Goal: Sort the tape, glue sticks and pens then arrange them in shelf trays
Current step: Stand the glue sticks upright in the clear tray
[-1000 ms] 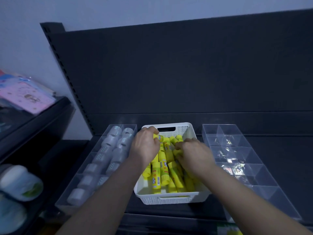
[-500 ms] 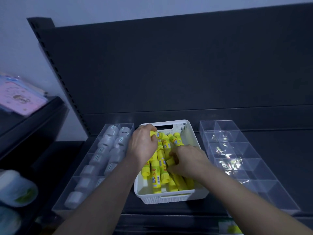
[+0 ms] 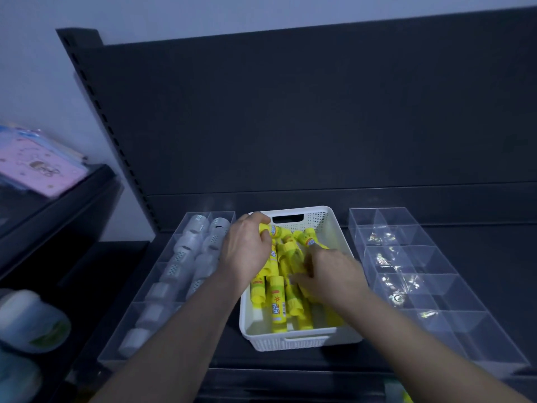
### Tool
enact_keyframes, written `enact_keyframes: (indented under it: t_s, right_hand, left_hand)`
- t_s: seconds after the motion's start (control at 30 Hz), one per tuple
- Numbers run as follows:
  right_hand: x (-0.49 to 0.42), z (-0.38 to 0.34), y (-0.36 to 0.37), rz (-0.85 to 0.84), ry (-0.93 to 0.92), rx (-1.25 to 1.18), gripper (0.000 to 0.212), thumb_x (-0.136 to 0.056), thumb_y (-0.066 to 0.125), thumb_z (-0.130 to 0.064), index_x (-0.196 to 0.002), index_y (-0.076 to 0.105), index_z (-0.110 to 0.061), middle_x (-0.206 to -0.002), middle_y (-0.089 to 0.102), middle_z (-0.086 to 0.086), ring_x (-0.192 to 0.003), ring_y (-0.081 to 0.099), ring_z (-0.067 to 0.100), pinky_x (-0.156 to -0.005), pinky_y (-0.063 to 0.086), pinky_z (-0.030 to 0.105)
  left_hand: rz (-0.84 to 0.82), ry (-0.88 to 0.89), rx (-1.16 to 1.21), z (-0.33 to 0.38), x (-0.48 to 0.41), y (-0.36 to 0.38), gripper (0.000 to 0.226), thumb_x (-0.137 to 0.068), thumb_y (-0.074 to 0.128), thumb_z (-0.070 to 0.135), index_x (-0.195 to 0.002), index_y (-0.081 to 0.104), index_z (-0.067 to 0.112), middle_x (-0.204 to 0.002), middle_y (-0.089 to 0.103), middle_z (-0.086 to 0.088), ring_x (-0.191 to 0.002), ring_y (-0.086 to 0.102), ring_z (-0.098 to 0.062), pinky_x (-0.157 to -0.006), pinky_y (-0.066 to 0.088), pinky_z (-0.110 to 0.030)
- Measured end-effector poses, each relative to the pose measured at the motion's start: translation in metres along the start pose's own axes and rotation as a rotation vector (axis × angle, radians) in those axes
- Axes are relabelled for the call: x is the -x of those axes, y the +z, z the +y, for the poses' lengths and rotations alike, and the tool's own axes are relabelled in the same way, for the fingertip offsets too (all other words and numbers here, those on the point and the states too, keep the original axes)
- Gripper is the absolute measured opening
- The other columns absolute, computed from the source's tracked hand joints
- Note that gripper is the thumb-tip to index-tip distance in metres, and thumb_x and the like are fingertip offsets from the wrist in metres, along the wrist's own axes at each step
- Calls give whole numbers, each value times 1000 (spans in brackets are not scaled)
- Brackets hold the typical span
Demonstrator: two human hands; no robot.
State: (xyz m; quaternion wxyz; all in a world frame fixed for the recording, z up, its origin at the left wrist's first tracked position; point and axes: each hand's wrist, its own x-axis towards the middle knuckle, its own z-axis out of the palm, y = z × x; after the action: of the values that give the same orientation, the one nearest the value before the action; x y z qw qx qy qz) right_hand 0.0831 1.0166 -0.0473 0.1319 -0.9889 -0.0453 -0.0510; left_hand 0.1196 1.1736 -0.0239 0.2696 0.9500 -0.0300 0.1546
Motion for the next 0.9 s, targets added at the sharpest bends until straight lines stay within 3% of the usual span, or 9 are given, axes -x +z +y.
enact_keyframes:
  t_s: [0.2, 0.33, 0.47, 0.6, 0.73, 0.9]
  right_hand:
    - [-11, -9, 5, -22, -91, 35, 21, -90, 50, -34, -105, 59, -23, -104, 66, 8, -103, 58, 31, -73, 44, 34]
    - [-7, -4, 0, -85, -124, -17, 38, -82, 55, -26, -120, 52, -30, -112, 61, 4, -107, 57, 30, -81, 47, 35]
    - [-10, 1, -14, 64, -57, -146, 51, -80, 57, -23, -129, 46, -27, -120, 57, 0, -109, 57, 27, -85, 46, 34]
    - [-16, 28, -39, 240, -10, -390, 33, -80, 65, -20, -111, 54, -20, -103, 61, -4, -92, 59, 19, -72, 42, 28]
    - [-19, 67, -73, 360, 25, -355, 22, -82, 69, -25, -103, 63, -22, -95, 67, -4, -89, 63, 18, -76, 47, 31]
    - [-29, 134, -106, 330, 121, -308, 28, -85, 61, -18, -113, 64, -21, -103, 63, -1, -95, 62, 19, -79, 46, 28]
  left_hand:
    - [6, 12, 24, -1, -4, 0, 29, -89, 52, 15, -115, 62, 22, -116, 62, -3, -102, 59, -23, -84, 45, -33]
    - [45, 10, 45, -4, -8, -3, 30, -91, 53, 17, -120, 58, 19, -117, 63, -4, -106, 58, -24, -87, 43, -33]
    - [96, 9, 129, 1, -11, 1, 29, -90, 57, 19, -118, 53, 17, -107, 66, -7, -98, 61, -29, -83, 46, -36]
    - [136, 49, 228, 22, -22, 10, 25, -88, 62, 18, -112, 57, 17, -103, 65, -4, -94, 61, -26, -81, 43, -32]
    - [149, 141, 286, 57, -35, 26, 30, -87, 65, 16, -117, 63, 20, -106, 56, 1, -92, 60, -18, -76, 38, -17]
    - [79, 171, 311, 117, -61, 62, 36, -83, 70, 14, -118, 59, 16, -108, 63, -4, -97, 61, -24, -88, 49, -35]
